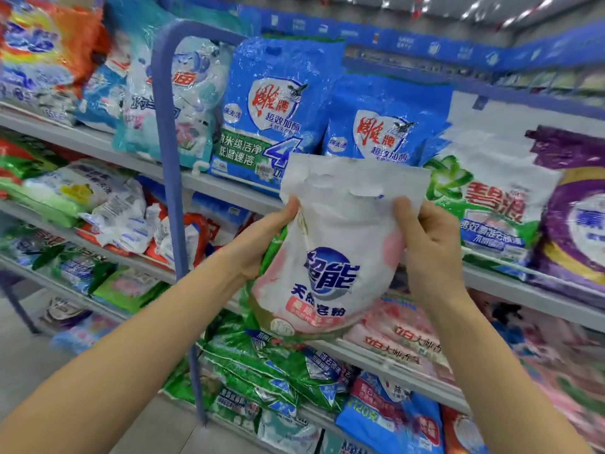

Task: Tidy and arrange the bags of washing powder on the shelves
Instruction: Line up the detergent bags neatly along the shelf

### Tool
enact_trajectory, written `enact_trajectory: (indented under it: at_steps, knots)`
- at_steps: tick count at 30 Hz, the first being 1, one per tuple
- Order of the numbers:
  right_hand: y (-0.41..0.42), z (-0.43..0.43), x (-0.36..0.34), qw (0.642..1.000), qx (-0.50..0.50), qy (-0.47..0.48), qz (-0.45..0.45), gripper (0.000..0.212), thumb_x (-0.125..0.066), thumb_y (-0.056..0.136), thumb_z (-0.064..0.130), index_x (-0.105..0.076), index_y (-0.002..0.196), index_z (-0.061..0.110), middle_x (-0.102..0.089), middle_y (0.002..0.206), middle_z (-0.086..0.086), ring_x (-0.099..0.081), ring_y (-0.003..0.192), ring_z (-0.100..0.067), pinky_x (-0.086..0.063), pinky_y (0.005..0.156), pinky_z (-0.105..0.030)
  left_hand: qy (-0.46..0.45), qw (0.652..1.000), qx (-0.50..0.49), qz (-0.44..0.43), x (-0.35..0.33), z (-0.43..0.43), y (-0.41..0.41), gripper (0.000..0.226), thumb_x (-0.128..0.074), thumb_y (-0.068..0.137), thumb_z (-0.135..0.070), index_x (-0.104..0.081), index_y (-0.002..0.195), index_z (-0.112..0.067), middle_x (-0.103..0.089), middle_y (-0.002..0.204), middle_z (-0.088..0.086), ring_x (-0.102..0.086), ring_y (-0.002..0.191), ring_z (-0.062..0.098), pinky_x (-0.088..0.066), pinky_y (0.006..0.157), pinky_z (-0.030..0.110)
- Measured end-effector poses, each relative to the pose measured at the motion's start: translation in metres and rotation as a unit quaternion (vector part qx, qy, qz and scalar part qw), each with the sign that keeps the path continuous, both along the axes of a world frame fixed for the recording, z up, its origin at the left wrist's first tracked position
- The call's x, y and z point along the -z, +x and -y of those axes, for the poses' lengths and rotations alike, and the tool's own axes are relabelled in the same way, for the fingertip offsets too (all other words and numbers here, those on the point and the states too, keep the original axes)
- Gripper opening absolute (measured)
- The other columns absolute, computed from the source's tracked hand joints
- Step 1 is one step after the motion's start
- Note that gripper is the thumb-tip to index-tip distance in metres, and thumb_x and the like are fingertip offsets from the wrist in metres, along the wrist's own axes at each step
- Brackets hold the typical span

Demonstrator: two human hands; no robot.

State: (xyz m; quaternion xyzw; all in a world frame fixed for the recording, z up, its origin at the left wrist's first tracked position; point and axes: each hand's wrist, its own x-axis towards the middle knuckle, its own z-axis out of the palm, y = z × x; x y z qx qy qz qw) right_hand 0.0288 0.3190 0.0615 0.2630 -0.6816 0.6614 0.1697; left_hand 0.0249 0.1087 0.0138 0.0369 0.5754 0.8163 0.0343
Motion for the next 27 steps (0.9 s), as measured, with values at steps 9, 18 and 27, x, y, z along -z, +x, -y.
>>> enact_trajectory:
  at_steps: [9, 18, 27]
  knots:
    - [-0.006, -0.036, -0.066, 0.988, 0.067, 0.091, -0.104, 0.047, -0.057, 0.091, 0.024, -0.047, 0.047, 0.010, -0.046, 0.039, -0.004, -0.039, 0.039, -0.007, -0.032, 0.043, -0.021, -0.129, 0.940, -0.216, -0.230, -0.060, -0.052, -0.004, 0.019, -0.049, 0.098, -0.014, -0.059, 0.083, -0.021, -0.067, 0.069, -0.015, -0.062, 0.064, -0.007, -0.049, 0.060, 0.014]
    - [-0.015, -0.111, -0.112, 0.956, 0.190, 0.153, -0.165, 0.053, -0.055, 0.094, 0.022, -0.050, 0.064, -0.021, -0.050, 0.057, -0.028, -0.039, 0.057, -0.019, -0.036, 0.053, -0.046, -0.175, 0.898, -0.153, -0.373, -0.129, -0.090, -0.003, 0.021, -0.053, 0.094, -0.010, -0.067, 0.079, -0.005, -0.065, 0.066, -0.005, -0.057, 0.062, 0.009, -0.046, 0.057, 0.028]
    - [-0.009, -0.108, -0.123, 0.968, 0.165, 0.101, -0.162, 0.052, -0.050, 0.097, 0.027, -0.049, 0.065, -0.015, -0.047, 0.052, -0.022, -0.041, 0.047, -0.019, -0.030, 0.045, -0.031, 0.005, 0.979, -0.044, -0.198, -0.134, -0.113, -0.032, 0.026, -0.042, 0.100, -0.022, -0.063, 0.087, -0.013, -0.073, 0.071, -0.007, -0.068, 0.065, 0.007, -0.053, 0.056, 0.020]
